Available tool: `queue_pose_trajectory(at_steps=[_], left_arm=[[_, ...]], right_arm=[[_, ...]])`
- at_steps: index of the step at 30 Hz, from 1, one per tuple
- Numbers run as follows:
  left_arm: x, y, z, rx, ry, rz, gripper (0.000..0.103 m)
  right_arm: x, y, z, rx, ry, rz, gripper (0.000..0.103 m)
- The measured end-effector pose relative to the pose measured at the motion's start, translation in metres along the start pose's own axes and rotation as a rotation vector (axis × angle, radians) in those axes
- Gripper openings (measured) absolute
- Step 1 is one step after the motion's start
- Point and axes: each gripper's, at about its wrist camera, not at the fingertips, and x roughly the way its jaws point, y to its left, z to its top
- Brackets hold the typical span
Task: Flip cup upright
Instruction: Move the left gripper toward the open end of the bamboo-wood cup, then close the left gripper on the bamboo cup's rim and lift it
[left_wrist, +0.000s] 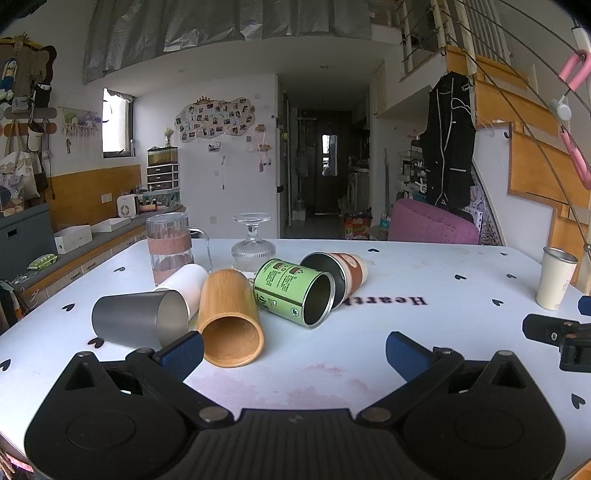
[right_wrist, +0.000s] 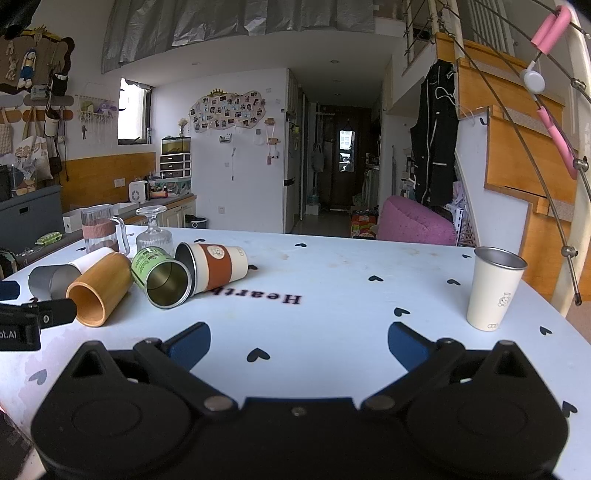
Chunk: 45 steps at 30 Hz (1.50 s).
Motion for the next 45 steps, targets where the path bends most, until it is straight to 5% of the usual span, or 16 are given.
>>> queue_pose_trajectory(at_steps=[10,28,45], left_arm=[[0.019,0.014,0.009,-0.024,-0.035,-0.005,0.102],[0.118,0.053,0.009,-0.11,0.087,0.084,0.082],[0.113,0.051,-0.004,-0.077,0.107,0.122,0.071]], right_arm=[[-0.002,-0.001,-0.003,0.007,-0.01,0.006,0.103],[-0.004,0.0,-0.007,0.007,-0.009,0.01,0.103],[-0.003,-0.001,-0.007,0.012,-0.008,0.008,0.103]])
